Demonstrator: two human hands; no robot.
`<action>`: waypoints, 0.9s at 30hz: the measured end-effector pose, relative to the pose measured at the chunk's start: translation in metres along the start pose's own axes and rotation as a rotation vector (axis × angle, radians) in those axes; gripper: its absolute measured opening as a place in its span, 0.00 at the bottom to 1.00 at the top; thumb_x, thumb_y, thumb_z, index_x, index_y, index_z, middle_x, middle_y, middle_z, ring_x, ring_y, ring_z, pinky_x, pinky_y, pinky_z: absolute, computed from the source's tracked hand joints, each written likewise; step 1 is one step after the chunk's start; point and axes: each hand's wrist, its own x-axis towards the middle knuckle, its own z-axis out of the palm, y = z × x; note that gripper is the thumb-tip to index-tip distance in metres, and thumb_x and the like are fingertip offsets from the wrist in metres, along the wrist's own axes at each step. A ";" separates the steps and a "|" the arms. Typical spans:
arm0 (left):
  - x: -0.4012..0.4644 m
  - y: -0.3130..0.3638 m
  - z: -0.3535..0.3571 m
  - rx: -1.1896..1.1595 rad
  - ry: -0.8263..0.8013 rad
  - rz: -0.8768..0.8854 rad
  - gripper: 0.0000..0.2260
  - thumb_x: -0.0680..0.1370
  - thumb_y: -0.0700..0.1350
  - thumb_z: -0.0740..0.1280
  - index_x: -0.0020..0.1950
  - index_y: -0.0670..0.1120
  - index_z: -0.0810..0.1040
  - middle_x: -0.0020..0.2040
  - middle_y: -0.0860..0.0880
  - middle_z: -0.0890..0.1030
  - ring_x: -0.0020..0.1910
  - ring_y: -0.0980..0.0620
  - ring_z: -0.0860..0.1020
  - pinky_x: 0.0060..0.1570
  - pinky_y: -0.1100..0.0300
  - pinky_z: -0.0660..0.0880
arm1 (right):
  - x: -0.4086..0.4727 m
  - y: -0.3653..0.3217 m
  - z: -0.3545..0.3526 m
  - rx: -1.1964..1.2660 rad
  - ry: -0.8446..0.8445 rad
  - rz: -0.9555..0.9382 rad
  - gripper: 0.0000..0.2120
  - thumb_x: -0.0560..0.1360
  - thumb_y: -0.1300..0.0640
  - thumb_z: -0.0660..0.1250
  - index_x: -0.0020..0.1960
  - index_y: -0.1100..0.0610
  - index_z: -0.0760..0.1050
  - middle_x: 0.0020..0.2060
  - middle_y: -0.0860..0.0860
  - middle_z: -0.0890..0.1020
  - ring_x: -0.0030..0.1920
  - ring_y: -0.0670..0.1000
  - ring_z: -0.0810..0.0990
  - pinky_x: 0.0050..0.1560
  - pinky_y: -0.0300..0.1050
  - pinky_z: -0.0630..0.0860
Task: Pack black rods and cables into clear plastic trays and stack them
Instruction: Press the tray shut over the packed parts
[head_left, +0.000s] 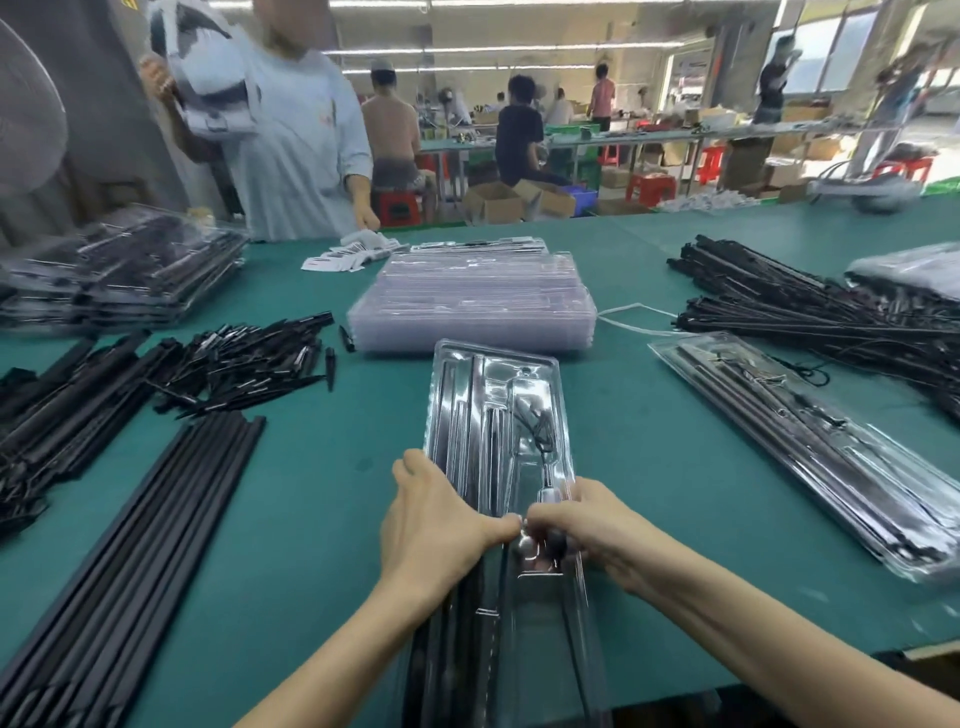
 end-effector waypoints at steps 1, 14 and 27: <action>0.000 0.000 0.000 0.012 0.000 0.001 0.36 0.59 0.62 0.76 0.51 0.46 0.59 0.51 0.50 0.65 0.48 0.47 0.73 0.41 0.56 0.68 | 0.002 0.001 0.002 -0.014 0.025 -0.010 0.11 0.69 0.72 0.60 0.30 0.61 0.70 0.25 0.58 0.75 0.21 0.49 0.75 0.22 0.32 0.66; 0.007 -0.021 -0.005 -0.162 -0.106 -0.107 0.48 0.59 0.62 0.78 0.67 0.43 0.56 0.62 0.48 0.62 0.50 0.50 0.67 0.48 0.57 0.69 | 0.016 0.015 -0.001 0.197 -0.151 0.094 0.03 0.71 0.67 0.66 0.40 0.64 0.78 0.36 0.59 0.82 0.36 0.56 0.83 0.47 0.47 0.69; 0.001 -0.025 -0.007 -0.056 -0.107 -0.006 0.59 0.57 0.62 0.78 0.74 0.48 0.43 0.66 0.49 0.56 0.60 0.46 0.72 0.47 0.58 0.68 | 0.009 0.006 0.002 -0.148 -0.164 -0.059 0.02 0.67 0.59 0.64 0.37 0.57 0.75 0.30 0.53 0.80 0.31 0.49 0.76 0.32 0.40 0.71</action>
